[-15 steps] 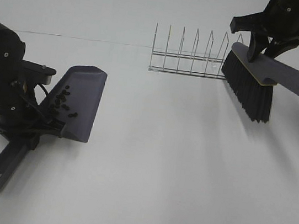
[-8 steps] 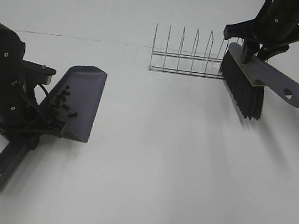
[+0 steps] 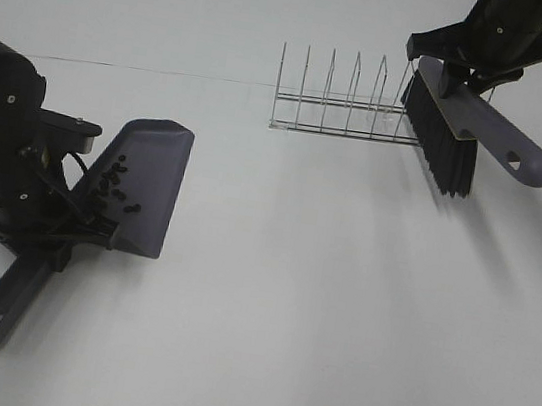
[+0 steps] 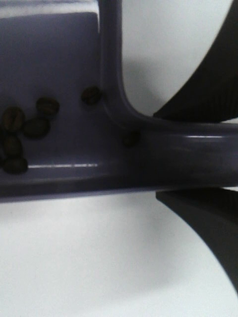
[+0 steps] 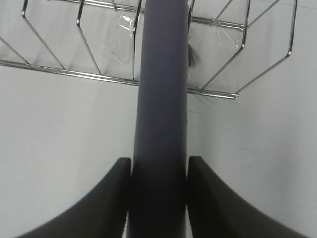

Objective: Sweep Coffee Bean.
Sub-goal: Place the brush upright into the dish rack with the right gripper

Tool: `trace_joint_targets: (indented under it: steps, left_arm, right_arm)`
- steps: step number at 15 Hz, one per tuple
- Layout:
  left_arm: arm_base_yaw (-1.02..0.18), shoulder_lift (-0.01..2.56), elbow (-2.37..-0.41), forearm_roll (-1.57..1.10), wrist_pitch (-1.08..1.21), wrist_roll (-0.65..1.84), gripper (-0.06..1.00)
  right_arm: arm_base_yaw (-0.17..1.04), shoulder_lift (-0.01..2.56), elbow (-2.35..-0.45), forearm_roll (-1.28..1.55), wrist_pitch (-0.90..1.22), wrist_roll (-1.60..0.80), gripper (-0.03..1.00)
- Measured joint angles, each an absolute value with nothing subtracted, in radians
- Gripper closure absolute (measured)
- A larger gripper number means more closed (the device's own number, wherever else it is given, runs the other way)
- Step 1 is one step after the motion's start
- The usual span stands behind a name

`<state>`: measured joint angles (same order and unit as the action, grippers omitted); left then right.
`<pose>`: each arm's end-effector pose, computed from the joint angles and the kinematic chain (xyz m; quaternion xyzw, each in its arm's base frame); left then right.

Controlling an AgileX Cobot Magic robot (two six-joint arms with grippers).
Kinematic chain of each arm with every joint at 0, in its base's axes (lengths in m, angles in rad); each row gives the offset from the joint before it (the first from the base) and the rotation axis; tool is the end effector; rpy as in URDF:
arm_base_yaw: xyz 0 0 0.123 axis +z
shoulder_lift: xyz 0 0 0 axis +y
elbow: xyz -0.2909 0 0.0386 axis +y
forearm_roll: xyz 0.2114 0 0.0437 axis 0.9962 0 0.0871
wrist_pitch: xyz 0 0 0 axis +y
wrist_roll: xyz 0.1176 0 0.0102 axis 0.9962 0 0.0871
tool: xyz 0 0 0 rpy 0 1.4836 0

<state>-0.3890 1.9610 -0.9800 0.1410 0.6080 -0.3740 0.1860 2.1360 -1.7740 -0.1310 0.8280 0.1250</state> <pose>0.2894 -0.1083 0.1086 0.0639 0.9965 0.0264 0.0476 0.4492 0.0730 0.2093 -0.0615 0.9692 -0.0206 0.2374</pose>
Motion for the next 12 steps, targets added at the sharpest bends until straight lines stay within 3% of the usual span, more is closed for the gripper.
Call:
trace_joint_targets:
  steps: [12]
  left_arm:
    - [-0.389, 1.961, -0.980, 0.141, 0.607, -0.370, 0.59]
  right_arm:
    - [0.185, 2.273, -1.915, -0.156, 0.805, 0.164, 0.67]
